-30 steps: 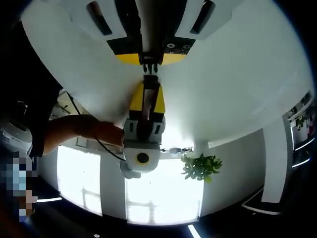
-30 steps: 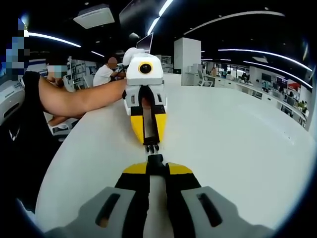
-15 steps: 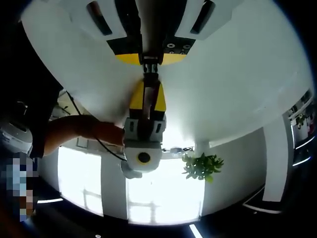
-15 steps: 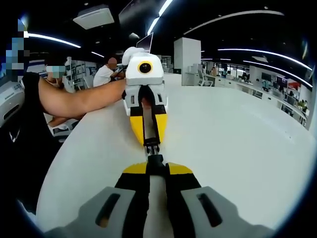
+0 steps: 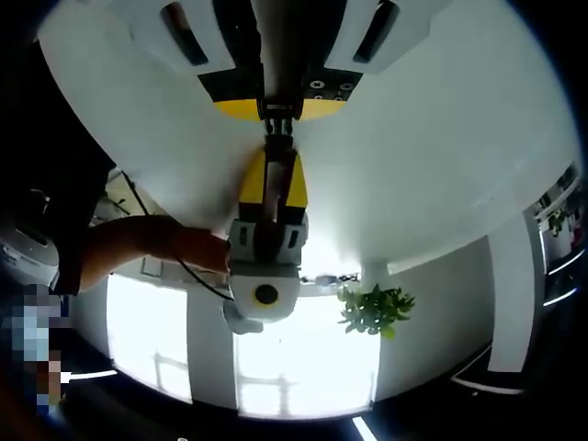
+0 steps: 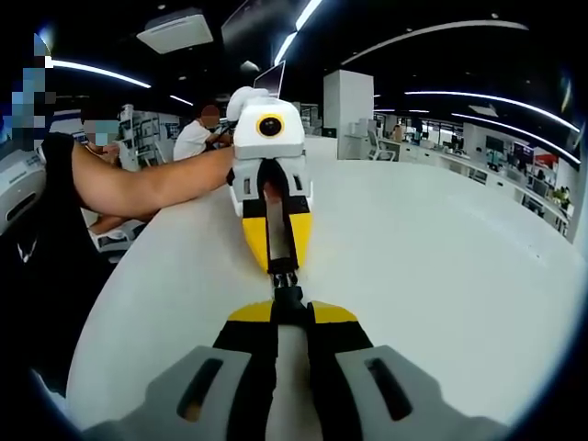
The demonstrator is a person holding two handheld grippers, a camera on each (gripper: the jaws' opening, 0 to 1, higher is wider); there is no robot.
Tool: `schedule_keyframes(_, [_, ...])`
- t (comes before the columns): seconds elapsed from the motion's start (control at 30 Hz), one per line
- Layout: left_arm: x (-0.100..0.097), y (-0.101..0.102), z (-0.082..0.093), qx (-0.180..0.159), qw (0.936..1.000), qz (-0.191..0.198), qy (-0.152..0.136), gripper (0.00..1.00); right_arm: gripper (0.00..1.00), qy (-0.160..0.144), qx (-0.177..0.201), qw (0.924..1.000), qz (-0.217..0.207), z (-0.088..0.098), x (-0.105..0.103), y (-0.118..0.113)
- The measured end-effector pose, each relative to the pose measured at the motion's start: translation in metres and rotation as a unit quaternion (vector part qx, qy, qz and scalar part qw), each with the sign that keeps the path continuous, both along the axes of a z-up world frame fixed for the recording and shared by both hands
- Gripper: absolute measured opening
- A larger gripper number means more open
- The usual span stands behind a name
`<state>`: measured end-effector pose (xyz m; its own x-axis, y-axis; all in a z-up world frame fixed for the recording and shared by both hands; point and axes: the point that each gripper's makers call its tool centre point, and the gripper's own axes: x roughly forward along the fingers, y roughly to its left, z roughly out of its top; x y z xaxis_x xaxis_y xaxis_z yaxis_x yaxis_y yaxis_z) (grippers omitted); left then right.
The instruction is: Snap the two parts of the plastic buckle together until the buckle closes and remains connected.
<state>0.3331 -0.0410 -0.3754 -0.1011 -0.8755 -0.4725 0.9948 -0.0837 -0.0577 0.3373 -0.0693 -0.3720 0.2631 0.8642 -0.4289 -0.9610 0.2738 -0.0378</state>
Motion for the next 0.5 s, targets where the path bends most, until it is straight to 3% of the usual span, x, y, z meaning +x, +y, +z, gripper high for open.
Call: schedule_keyframes(0.5, [0.0014, -0.0021, -0.0016, 0.001, 1.0000, -0.001, -0.003, 0.10, 0.10, -0.001, 0.000, 1.0000, 0.002, -0.0004, -0.0004, 0.0000])
